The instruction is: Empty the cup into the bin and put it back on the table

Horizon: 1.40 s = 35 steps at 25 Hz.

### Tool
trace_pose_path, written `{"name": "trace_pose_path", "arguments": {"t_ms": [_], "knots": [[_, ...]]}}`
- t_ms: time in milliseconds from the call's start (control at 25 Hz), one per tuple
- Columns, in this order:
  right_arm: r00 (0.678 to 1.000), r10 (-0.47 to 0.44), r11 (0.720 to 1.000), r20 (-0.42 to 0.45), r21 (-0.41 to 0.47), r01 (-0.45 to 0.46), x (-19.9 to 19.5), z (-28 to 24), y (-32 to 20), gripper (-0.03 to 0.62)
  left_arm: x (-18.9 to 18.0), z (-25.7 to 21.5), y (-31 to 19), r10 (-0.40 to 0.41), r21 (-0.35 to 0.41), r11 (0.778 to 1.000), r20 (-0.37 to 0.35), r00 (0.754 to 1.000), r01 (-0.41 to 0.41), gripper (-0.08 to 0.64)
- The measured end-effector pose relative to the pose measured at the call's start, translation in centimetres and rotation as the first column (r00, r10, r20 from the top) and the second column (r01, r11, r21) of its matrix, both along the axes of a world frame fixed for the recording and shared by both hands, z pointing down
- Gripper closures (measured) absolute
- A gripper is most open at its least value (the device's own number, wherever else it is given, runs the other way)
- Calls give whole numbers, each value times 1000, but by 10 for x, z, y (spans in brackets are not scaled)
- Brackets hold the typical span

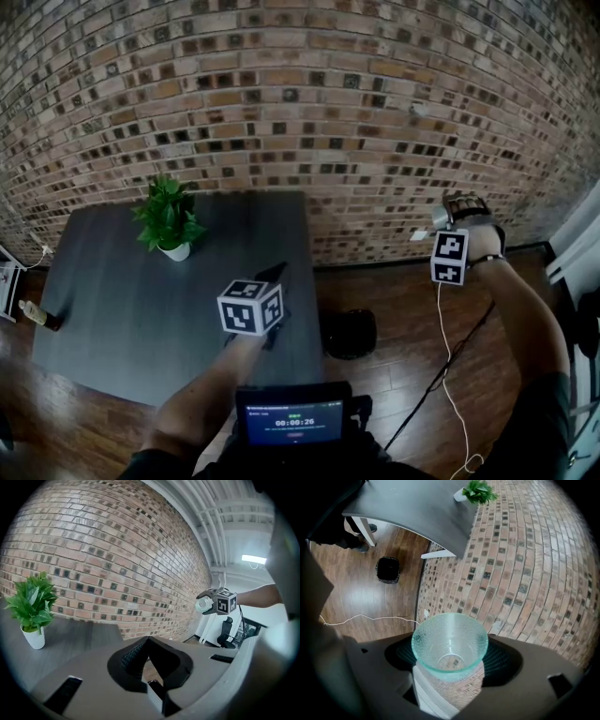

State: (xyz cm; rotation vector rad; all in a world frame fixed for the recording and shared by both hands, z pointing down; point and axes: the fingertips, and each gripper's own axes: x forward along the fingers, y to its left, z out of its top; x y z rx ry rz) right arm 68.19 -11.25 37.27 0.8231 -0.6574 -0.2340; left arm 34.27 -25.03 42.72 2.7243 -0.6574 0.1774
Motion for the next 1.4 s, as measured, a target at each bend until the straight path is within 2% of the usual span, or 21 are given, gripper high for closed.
{"name": "trace_pose_path", "arguments": {"t_ms": [160, 320, 560, 760, 920, 1080, 1200, 1400], "knots": [[998, 20, 999, 61, 37, -22, -5, 3, 1, 197, -2, 1, 0, -6, 5, 1000, 10, 1000, 6, 569], [977, 78, 983, 198, 146, -108, -10, 4, 0, 198, -6, 4, -1, -14, 6, 1000, 13, 1000, 14, 569], [903, 122, 940, 412, 243, -238, -14, 11, 4, 196, -11, 5, 1, -21, 5, 1000, 27, 999, 21, 569], [846, 126, 910, 518, 280, -307, -19, 13, 5, 196, -14, 6, 7, -20, -9, 1000, 17, 1000, 20, 569], [818, 123, 901, 562, 282, -330, -24, 20, 9, 196, -14, 9, 11, -7, -11, 1000, 26, 1000, 7, 569], [750, 111, 879, 652, 288, -380, -27, 31, 10, 196, -15, 9, 13, -3, -8, 1000, 24, 1000, 3, 569], [686, 100, 863, 721, 280, -420, -29, 41, 11, 196, -17, 7, 16, 7, -12, 1000, 19, 1000, -6, 569], [591, 69, 816, 804, 295, -497, -28, 46, 14, 196, -24, 9, 15, -2, -12, 1000, 20, 1000, 2, 569]]}}
